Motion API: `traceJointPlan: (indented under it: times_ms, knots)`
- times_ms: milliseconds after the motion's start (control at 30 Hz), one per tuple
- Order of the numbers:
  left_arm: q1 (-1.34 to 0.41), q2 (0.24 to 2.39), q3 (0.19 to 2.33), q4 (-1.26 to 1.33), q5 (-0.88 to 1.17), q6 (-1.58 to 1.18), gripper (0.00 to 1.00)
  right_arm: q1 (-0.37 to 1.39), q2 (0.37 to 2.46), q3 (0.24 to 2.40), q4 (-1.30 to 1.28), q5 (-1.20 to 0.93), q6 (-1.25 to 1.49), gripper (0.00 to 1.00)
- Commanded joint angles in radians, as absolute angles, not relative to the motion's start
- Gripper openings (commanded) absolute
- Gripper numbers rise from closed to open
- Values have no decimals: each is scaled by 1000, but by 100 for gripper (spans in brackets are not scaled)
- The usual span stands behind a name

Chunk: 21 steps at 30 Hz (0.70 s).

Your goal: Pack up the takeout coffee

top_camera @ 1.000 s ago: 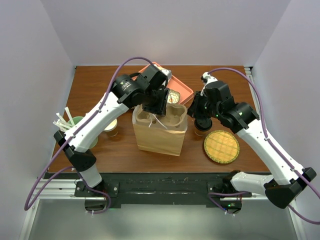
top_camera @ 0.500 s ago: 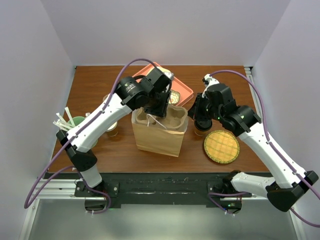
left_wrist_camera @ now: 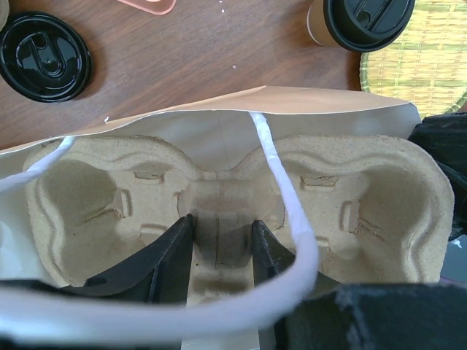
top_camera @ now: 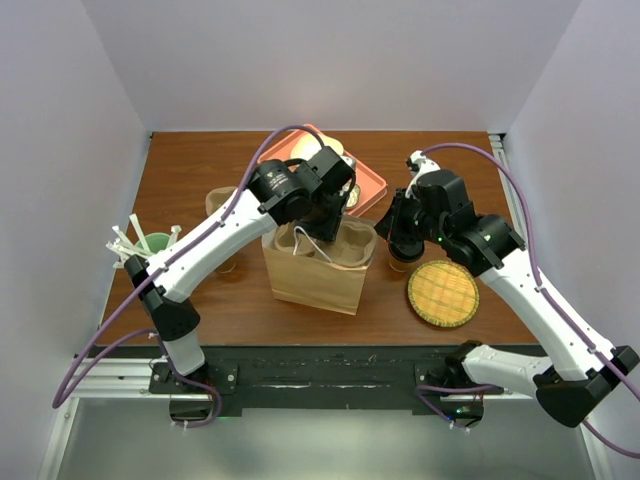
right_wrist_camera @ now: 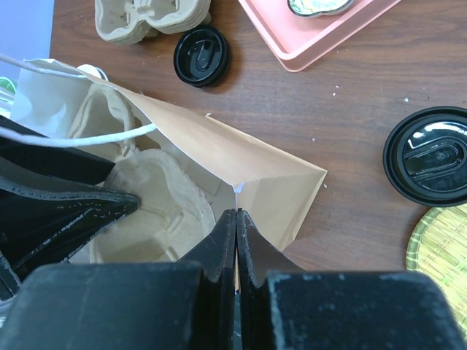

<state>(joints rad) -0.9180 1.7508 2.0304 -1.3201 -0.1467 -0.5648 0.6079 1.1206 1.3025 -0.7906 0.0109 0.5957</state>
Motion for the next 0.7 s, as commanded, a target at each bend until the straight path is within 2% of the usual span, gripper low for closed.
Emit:
traceJointPlan:
  times_ms: [0, 667]
  knots:
    - [-925, 1740, 2020, -1315, -204, -597, 15, 607, 1097, 1292, -773, 3, 601, 0]
    - [-927, 1726, 1979, -1316, -287, -649, 13, 607, 1098, 1290, -756, -21, 588, 0]
